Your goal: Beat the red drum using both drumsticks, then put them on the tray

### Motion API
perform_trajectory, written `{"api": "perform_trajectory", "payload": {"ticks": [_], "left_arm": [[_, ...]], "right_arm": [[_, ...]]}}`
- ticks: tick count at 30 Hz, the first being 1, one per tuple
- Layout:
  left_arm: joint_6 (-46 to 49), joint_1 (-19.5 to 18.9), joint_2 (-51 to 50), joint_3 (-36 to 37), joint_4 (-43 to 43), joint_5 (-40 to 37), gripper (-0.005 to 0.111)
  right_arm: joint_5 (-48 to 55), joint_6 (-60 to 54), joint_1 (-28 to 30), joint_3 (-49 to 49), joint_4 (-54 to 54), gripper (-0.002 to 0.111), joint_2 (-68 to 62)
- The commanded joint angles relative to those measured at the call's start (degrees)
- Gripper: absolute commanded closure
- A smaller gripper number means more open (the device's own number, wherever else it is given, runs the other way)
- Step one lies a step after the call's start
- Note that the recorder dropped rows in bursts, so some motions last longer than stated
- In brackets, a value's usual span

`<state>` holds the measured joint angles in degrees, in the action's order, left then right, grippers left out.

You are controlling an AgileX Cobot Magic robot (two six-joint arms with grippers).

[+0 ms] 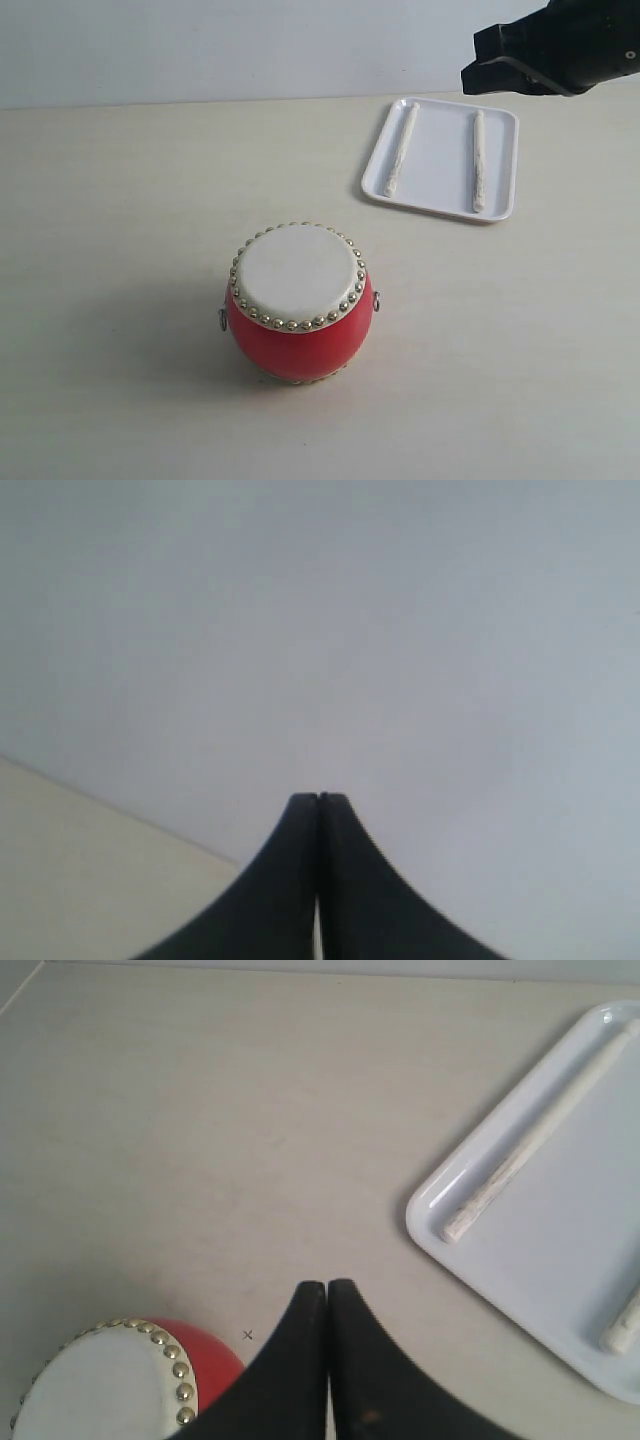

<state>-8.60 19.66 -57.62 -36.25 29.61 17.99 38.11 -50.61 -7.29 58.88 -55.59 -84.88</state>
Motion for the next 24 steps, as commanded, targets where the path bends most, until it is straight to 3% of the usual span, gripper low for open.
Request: {"api": "perform_trajectory", "payload": {"ticks": [1,20,24], "left_arm": [[5.35,0.29,5.57,0.73,-0.59,-1.0,0.107],[7.75,0.18,6.74,0.73,-0.68,-9.23,0.107],[3.17,-10.15,11.52,1.04,-0.48,-20.92,0.107]], "right_arm": [[-0.28,-0.38,-0.02,-0.26,-0.37,0.108,0.27],[-0.28,-0.38,-0.02,-0.26,-0.37,0.108,0.27],[-0.28,-0.38,-0.02,-0.26,-0.37,0.108,0.27]]}}
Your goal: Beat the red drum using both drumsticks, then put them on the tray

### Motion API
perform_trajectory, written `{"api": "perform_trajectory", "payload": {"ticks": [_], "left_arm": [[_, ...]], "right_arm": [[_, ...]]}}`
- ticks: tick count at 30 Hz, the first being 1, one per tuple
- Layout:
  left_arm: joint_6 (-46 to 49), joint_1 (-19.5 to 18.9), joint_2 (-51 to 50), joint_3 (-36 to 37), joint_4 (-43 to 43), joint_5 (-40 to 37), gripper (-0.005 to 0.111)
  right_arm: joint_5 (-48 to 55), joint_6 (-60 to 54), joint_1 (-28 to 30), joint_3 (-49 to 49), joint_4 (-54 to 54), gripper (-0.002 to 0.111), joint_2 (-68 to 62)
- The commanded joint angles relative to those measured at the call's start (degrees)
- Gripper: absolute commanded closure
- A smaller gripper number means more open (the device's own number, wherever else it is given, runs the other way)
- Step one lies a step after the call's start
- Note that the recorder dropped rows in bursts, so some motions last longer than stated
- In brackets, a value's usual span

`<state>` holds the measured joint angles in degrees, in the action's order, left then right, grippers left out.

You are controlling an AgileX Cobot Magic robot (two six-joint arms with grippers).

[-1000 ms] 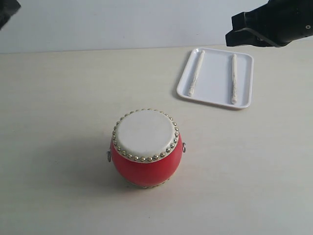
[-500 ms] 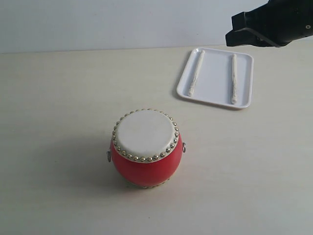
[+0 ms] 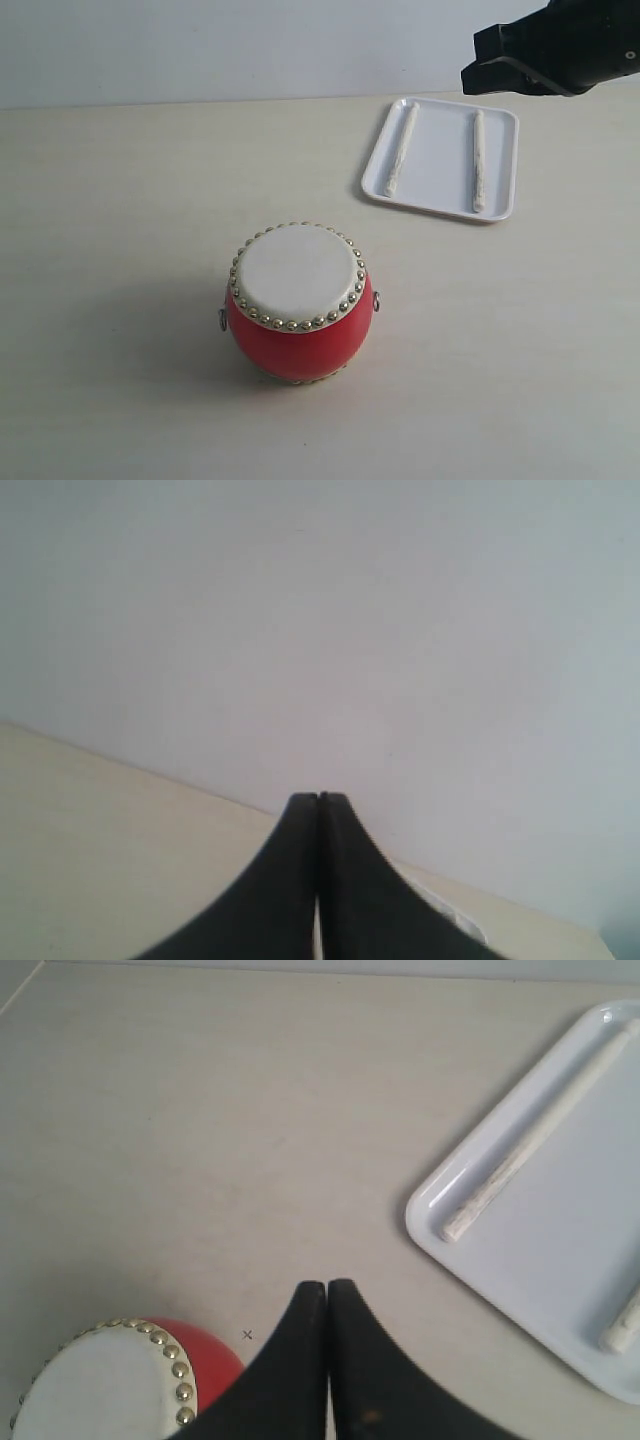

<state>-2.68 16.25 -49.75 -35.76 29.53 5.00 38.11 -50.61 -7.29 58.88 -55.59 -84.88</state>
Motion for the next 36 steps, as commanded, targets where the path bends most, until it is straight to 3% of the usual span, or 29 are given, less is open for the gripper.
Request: {"api": "perform_trajectory", "payload": {"ticks": [1,2,5,11,22,25,27,28,32,36], "left_arm": [[-2.75,-10.68,6.6,1.82,-0.39,-10.04,0.107],[-2.3,-13.82,10.28,3.82,-0.39,-10.68,0.107],[-2.06,-17.24,20.83,9.22,-1.4,-9.09,0.107],[-2.17,-17.36,31.25,16.03,-1.4,-5.99,0.107],[-5.29,-17.36,32.0,17.68,-1.99,-6.81,0.107],[-11.85,-17.36,34.71,18.91,-11.35,-5.92,0.107],[-22.14,-17.36,37.69,20.92,-25.48,-4.34,0.107],[-22.95,-17.36,38.86,21.79,-26.85,-4.0,0.107],[-17.36,-17.36,45.46,28.7,-26.97,-2.79,0.107],[-5.91,-17.36,49.75,35.76,-27.0,-3.03,0.107]], "right_arm": [[-0.28,-0.38,-0.02,-0.26,-0.37,0.108,0.27],[-0.28,-0.38,-0.02,-0.26,-0.37,0.108,0.27],[-0.28,-0.38,-0.02,-0.26,-0.37,0.108,0.27],[-0.28,-0.38,-0.02,-0.26,-0.37,0.108,0.27],[-0.28,-0.38,-0.02,-0.26,-0.37,0.108,0.27],[-0.28,-0.38,-0.02,-0.26,-0.37,0.108,0.27],[-0.28,-0.38,-0.02,-0.26,-0.37,0.108,0.27],[-0.28,-0.38,-0.02,-0.26,-0.37,0.108,0.27],[-0.28,-0.38,-0.02,-0.26,-0.37,0.108,0.27],[-0.28,-0.25,-0.02,-0.26,-0.37,0.108,0.27]]}}
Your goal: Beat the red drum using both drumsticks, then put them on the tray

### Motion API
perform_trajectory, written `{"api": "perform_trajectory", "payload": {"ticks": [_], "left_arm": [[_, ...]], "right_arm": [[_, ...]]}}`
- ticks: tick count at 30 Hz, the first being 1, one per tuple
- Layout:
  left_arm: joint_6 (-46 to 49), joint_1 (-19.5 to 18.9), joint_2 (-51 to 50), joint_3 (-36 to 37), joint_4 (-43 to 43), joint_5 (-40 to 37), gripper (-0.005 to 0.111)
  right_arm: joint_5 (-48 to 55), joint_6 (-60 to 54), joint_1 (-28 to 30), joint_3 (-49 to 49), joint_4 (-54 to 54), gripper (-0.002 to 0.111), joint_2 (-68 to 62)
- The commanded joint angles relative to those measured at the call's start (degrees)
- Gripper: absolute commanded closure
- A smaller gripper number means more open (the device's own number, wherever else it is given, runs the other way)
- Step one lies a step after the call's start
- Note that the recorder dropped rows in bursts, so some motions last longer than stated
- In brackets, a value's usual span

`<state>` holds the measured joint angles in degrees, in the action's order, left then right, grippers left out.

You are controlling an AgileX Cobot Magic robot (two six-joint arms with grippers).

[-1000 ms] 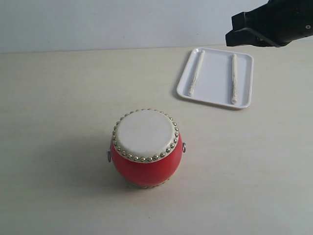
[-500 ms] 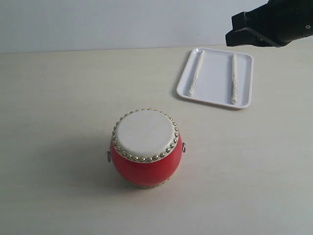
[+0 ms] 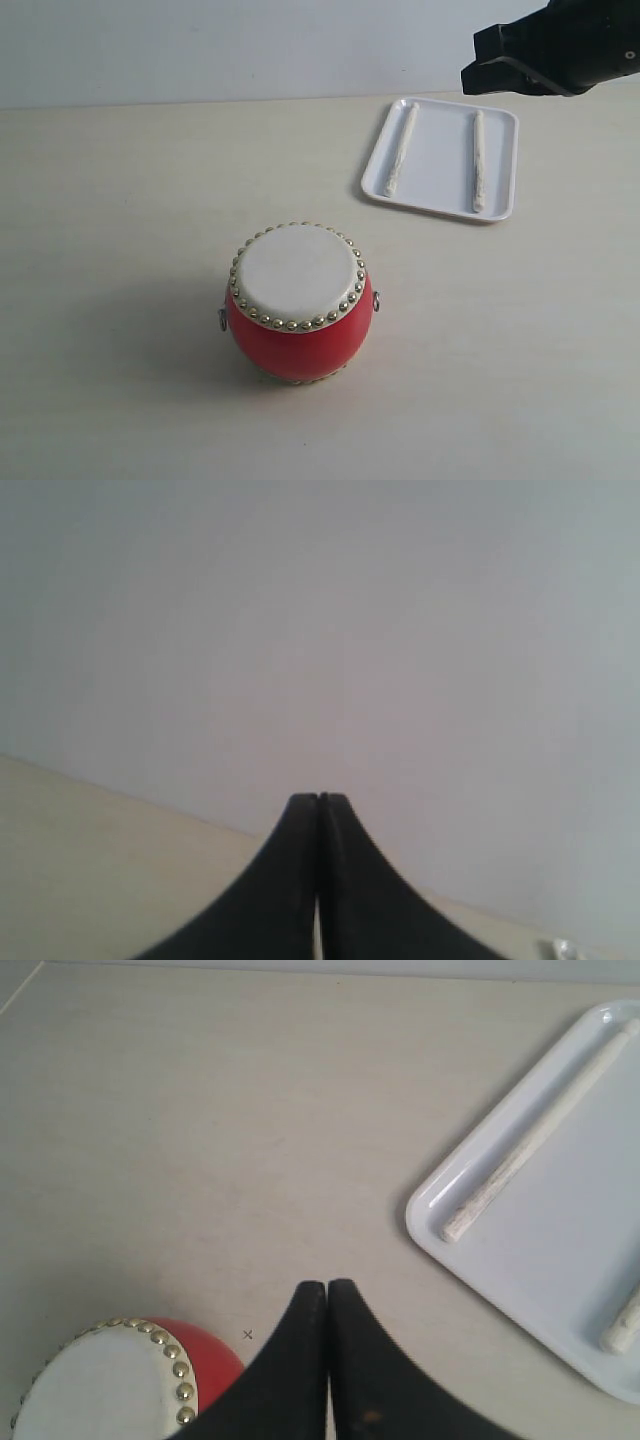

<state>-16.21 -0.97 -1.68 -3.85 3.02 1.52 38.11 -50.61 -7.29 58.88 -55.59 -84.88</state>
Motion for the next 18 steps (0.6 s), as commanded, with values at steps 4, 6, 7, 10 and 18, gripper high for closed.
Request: {"api": "perform_trajectory", "payload": {"ticks": [4,6,7,10,18], "left_arm": [[11.75,-0.14,1.68,3.85,-4.89,-9.52,0.107],[11.75,-0.14,1.68,3.85,-7.56,-13.63,0.107],[11.63,-0.14,1.68,3.85,-7.56,-14.74,0.107],[10.99,-0.14,1.68,3.85,-5.59,-18.91,0.107],[10.99,-0.14,1.68,3.85,-5.2,-21.71,0.107]], "right_arm": [[-0.28,-0.25,-0.02,-0.26,-0.37,0.108,0.27],[-0.28,-0.25,-0.02,-0.26,-0.37,0.108,0.27],[-0.28,-0.25,-0.02,-0.26,-0.37,0.108,0.27],[-0.28,-0.25,-0.02,-0.26,-0.37,0.108,0.27],[-0.27,-0.26,-0.02,-0.26,-0.37,0.108,0.27]]}}
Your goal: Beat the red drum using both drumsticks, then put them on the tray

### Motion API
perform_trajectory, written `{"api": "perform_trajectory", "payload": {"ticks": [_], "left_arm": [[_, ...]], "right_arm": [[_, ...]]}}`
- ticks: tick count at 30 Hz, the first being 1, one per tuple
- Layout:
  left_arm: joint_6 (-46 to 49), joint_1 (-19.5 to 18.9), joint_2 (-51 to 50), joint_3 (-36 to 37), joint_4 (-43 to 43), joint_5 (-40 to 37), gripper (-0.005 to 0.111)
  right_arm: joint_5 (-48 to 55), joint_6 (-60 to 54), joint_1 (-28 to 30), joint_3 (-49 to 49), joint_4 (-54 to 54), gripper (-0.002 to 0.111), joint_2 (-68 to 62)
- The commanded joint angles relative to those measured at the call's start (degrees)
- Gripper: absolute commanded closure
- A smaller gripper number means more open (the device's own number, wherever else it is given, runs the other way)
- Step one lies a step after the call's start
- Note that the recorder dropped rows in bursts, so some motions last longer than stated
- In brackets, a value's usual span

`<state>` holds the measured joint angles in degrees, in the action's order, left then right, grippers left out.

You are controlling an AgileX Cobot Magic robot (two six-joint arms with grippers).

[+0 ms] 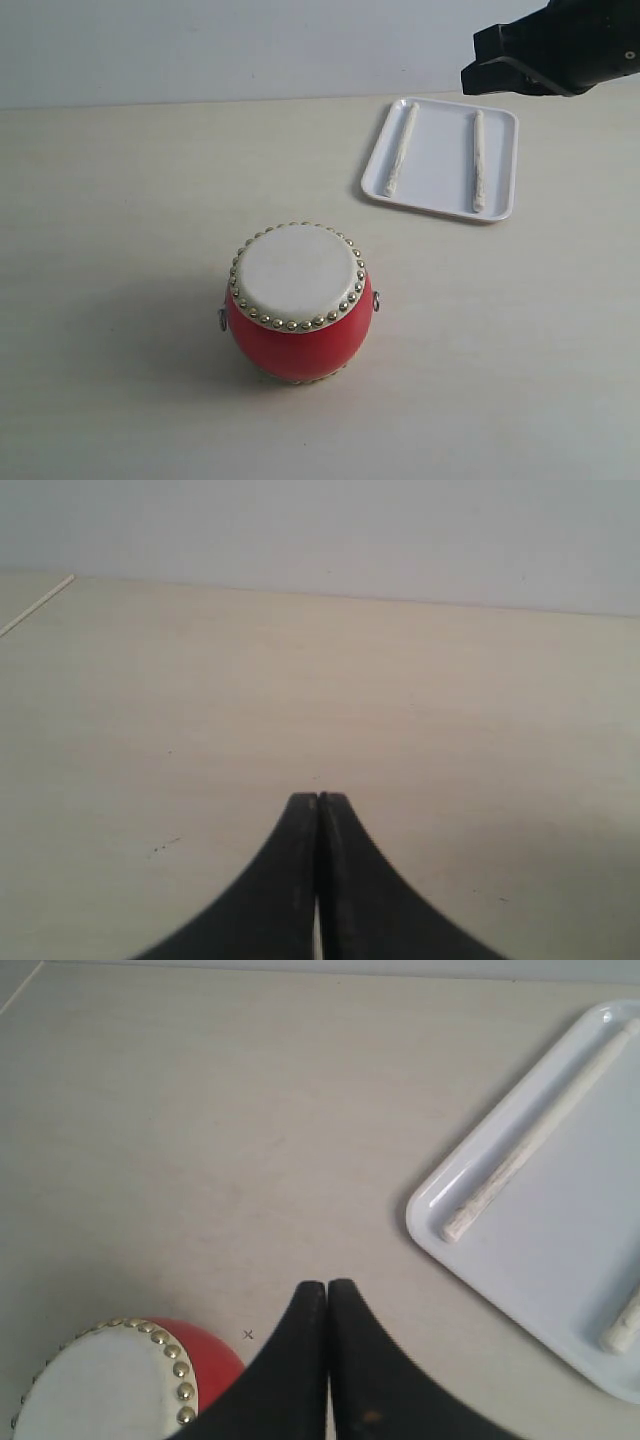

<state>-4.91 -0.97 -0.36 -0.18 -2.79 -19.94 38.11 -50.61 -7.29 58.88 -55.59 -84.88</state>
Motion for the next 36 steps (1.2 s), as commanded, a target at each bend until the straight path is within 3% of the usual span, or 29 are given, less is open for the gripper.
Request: {"api": "perform_trajectory", "payload": {"ticks": [1,15,19,24,36], "left_arm": [[-0.31,-0.14,0.36,0.18,0.6,-0.26,0.107],[0.0,-0.14,0.36,0.18,0.6,-0.25,0.107],[0.0,-0.14,0.36,0.18,0.6,-0.25,0.107],[0.0,-0.14,0.36,0.18,0.6,-0.25,0.107],[0.1,-0.14,0.36,0.18,0.48,-0.25,0.107]], "right_arm": [[-0.27,-0.26,-0.02,-0.26,-0.37,0.108,0.27],[-0.27,-0.26,-0.02,-0.26,-0.37,0.108,0.27],[-8.2,-6.74,-0.02,-0.26,0.14,0.108,0.06],[-15.68,-3.68,-0.02,-2.26,-2.73,0.108,0.53],[-27.0,-3.79,-0.02,-18.28,-2.46,0.108,22.88]]}}
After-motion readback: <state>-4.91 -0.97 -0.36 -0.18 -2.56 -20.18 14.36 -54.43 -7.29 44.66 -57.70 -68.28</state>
